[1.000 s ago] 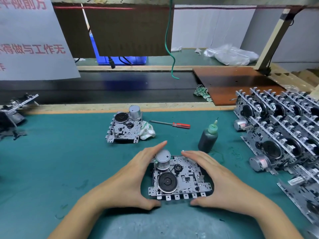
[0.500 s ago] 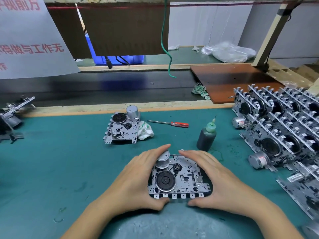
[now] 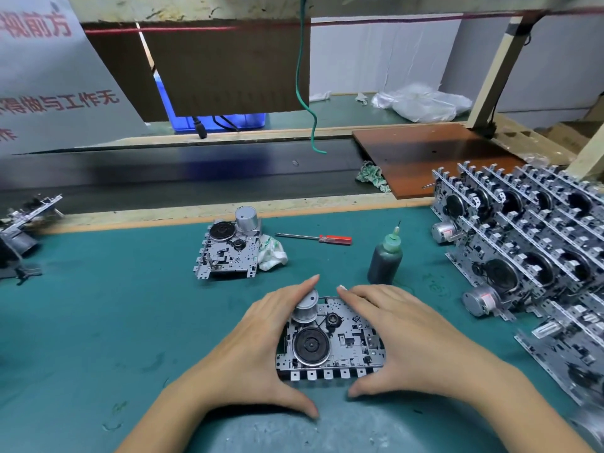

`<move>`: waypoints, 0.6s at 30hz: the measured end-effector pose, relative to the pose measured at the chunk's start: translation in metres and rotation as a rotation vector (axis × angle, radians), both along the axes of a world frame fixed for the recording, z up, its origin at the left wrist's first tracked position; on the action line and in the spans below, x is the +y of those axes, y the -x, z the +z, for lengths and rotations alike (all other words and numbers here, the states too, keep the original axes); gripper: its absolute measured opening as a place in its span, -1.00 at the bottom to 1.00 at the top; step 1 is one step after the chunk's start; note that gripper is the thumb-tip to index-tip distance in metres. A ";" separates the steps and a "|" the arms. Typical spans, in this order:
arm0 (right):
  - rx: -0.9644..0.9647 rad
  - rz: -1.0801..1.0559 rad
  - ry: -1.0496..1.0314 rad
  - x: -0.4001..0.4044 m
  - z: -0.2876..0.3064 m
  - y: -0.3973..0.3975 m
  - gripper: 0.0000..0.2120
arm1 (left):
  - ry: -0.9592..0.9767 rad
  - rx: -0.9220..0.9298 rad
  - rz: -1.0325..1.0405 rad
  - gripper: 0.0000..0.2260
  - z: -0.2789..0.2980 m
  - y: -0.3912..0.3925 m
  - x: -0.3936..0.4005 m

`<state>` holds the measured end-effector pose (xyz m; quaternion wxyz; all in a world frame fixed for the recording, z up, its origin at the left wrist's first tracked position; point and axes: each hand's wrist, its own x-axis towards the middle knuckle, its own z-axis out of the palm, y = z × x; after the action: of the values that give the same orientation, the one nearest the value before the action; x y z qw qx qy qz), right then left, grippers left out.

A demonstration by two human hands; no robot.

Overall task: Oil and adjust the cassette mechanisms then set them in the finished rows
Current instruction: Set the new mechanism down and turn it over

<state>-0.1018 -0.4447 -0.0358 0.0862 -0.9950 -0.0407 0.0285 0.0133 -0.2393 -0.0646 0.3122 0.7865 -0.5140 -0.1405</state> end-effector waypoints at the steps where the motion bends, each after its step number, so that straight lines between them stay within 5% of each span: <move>1: -0.007 0.000 0.007 0.001 0.001 -0.002 0.14 | 0.001 0.001 -0.001 0.18 -0.001 0.000 -0.001; 6: -0.005 0.039 0.066 0.006 0.011 -0.014 -0.03 | 0.045 0.089 0.033 0.18 -0.003 0.003 -0.001; 11: -0.040 0.062 0.019 0.010 0.029 -0.013 -0.17 | 0.350 0.696 0.131 -0.11 0.011 -0.007 -0.007; 13: 0.039 0.020 -0.386 0.011 0.038 -0.008 -0.19 | 0.467 1.058 0.109 -0.22 0.018 -0.009 -0.006; 16: 0.266 0.058 -1.167 0.028 0.038 -0.003 -0.34 | 0.502 1.445 -0.010 0.09 0.012 0.004 -0.003; 18: 0.334 -0.048 -1.348 0.045 0.020 0.002 -0.20 | 0.559 1.622 -0.146 0.13 0.015 0.018 -0.007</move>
<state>-0.1035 -0.3996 -0.0162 0.6909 -0.7075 -0.0136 0.1480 -0.0042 -0.2462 -0.0493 0.7553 0.3022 -0.1971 -0.5472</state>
